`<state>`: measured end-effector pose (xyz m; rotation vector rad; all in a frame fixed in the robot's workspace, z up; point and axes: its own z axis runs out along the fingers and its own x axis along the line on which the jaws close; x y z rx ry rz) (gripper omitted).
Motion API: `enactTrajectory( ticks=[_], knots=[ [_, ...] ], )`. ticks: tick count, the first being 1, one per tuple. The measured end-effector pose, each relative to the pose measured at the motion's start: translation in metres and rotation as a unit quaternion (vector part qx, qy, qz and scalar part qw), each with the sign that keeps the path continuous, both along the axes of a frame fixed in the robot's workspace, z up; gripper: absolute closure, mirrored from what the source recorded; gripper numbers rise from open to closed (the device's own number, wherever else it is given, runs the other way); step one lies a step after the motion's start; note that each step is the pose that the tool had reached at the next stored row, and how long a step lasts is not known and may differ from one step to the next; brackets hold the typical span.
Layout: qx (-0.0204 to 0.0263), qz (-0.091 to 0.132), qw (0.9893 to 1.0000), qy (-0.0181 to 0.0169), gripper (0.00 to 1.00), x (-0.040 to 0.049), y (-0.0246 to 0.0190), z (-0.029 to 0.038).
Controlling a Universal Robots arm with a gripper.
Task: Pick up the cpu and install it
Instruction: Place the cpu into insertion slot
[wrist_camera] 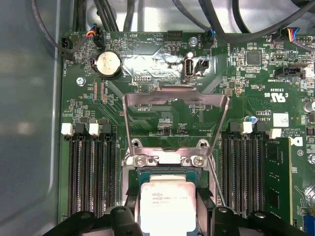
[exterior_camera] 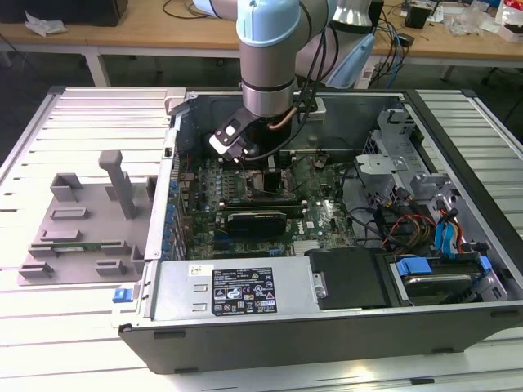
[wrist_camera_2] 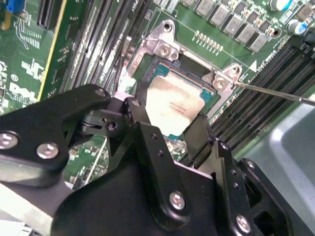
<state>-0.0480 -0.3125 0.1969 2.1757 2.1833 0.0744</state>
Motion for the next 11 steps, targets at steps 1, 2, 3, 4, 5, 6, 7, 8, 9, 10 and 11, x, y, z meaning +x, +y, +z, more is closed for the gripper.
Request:
enactTrajectory(
  ticks=[1, 2, 3, 4, 5, 6, 7, 8, 9, 10, 11],
  knots=[
    [0.0, 0.0, 1.0, 0.0, 0.45, 0.0, 0.0, 0.0],
    [0.0001, 0.0, 1.0, -0.0001, 0.45, 0.0, 0.0, 0.0],
    [0.0, 0.0, 1.0, 0.0, 0.45, 0.0, 0.0, -0.0003],
    [-0.0001, 0.0, 1.0, 0.0, 0.45, 0.0, -0.0001, -0.0006],
    [-0.0002, -0.001, 1.0, 0.0001, 0.45, 0.0, -0.0001, -0.0007],
    [0.0, -0.001, 1.0, 0.0, 0.45, 0.0, 0.0, -0.0008],
    [0.0, -0.002, 1.0, 0.0, 0.45, 0.0, 0.0, -0.0008],
    [0.0, -0.002, 1.0, 0.0, 0.45, 0.0, 0.0, -0.0008],
    [0.0001, -0.003, 1.0, -0.0001, 0.45, 0.0, -0.0002, -0.0009],
    [0.0001, -0.003, 1.0, -0.0001, 0.45, 0.0, -0.0002, -0.0009],
    [0.0001, -0.004, 1.0, -0.0001, 0.45, 0.0, -0.0004, -0.0009]
  ],
)
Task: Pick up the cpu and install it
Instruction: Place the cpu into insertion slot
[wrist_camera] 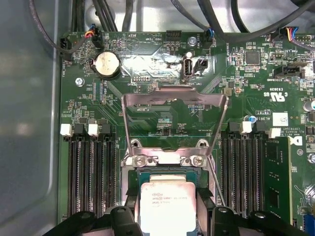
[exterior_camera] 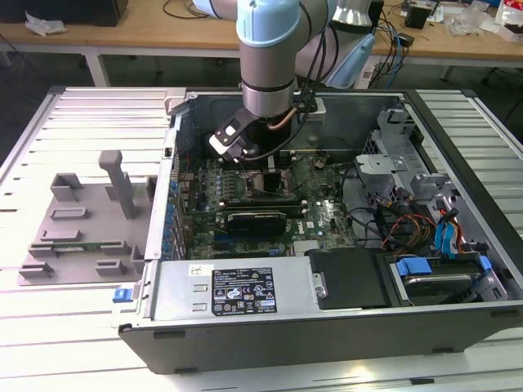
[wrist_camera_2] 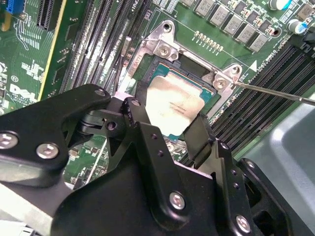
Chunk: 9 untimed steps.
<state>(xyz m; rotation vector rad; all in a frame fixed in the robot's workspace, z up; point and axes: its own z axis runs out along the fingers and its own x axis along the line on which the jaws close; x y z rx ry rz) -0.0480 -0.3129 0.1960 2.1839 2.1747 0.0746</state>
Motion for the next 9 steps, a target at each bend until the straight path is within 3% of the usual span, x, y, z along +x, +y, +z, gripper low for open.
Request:
enactTrajectory(
  ticks=[9],
  knots=[
    [-0.0001, -0.002, 1.0, 0.0001, 0.45, 0.0, -0.0003, -0.0006]
  ],
)
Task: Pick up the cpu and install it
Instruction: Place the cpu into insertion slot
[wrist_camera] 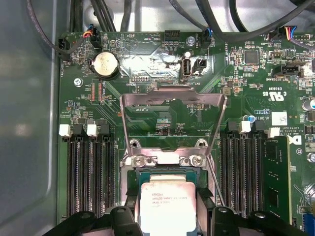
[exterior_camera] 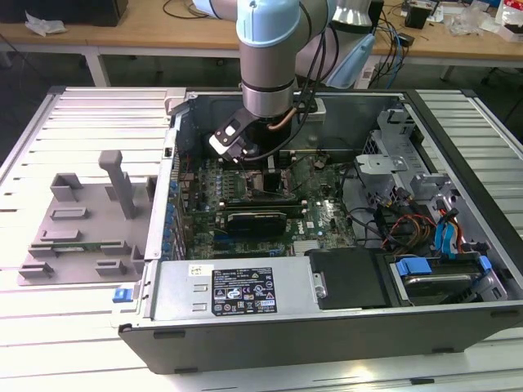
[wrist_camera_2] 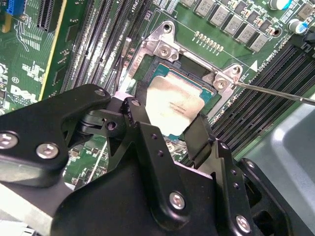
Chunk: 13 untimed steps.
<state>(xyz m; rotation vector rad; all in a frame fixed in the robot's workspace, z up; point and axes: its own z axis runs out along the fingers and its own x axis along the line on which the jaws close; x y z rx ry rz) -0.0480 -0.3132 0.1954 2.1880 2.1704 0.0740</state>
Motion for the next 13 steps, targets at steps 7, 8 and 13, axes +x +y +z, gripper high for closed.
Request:
enactTrajectory(
  ticks=[7, 8, 13],
  knots=[
    [0.0001, 0.0, 1.0, 0.0, 0.38, 0.0, -0.0001, -0.0001],
    [0.0001, 0.0, 1.0, 0.0, 0.38, 0.0, -0.0001, 0.0],
    [0.0, 0.0, 1.0, 0.0, 0.38, 0.0, -0.0001, 0.0138]
  ],
)
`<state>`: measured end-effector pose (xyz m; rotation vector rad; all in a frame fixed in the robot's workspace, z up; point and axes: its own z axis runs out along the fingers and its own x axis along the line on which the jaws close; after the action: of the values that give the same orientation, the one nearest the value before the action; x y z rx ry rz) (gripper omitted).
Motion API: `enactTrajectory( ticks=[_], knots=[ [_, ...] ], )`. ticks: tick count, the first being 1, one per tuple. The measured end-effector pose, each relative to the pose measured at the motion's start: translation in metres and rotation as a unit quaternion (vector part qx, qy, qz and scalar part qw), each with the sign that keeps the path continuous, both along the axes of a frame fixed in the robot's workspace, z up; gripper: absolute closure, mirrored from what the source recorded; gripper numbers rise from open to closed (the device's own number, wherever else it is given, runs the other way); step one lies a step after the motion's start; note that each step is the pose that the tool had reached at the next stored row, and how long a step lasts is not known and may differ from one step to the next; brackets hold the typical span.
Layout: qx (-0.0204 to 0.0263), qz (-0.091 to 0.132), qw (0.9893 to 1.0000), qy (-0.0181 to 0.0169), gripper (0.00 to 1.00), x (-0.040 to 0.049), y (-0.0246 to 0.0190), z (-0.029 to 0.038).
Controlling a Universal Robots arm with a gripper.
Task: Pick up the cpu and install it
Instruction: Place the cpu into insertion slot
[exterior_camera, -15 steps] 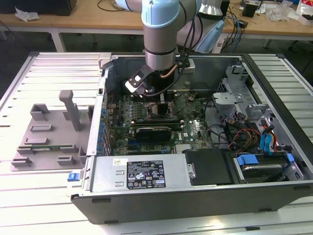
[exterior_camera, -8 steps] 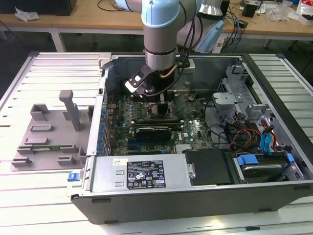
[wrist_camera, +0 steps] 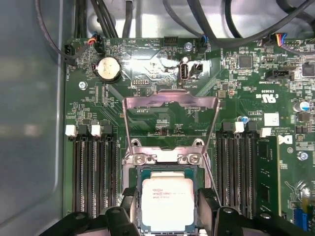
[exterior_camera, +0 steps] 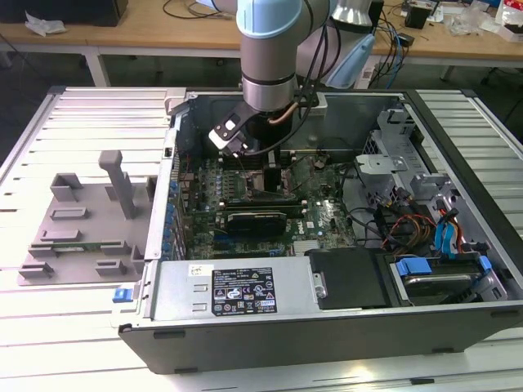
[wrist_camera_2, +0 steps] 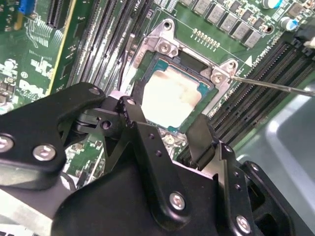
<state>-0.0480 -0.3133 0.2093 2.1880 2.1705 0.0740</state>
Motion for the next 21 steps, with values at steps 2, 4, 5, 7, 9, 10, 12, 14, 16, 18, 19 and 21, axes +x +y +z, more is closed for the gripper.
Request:
enactTrajectory(
  ticks=[2, 4, 5, 7, 9, 10, 12, 14, 16, 18, 19, 21],
  knots=[
    [0.0002, 0.0, 1.0, -0.0001, 0.38, 0.0, 0.0001, 0.0001],
    [0.0001, 0.0, 1.0, 0.0, 0.38, 0.0, 0.0, 0.0005],
    [0.0001, 0.0, 1.0, 0.0, 0.38, 0.0, 0.0, 0.0008],
    [0.0, 0.0, 1.0, 0.0, 0.38, 0.0, 0.0, 0.0011],
    [0.0001, 0.0, 1.0, 0.0, 0.4, 0.0, 0.0, 0.0014],
    [0.0001, 0.0, 1.0, 0.0, 0.47, 0.0, 0.0, 0.0016],
    [0.0, 0.0, 1.0, 0.0, 0.59, 0.0, 0.0, 0.002],
    [0.0001, 0.0, 1.0, 0.0, 0.77, 0.0, 0.0, 0.0022],
    [0.0001, 0.0, 1.0, 0.0, 0.89, 0.0, 0.0, 0.0026],
    [0.0001, 0.0, 1.0, 0.0, 0.89, 0.0, 0.0, 0.0029],
    [0.0001, 0.0, 1.0, 0.0, 0.89, 0.0, 0.0, 0.003],
    [0.0001, 0.0, 1.0, 0.0, 0.89, 0.0, 0.0, 0.0033]
  ],
)
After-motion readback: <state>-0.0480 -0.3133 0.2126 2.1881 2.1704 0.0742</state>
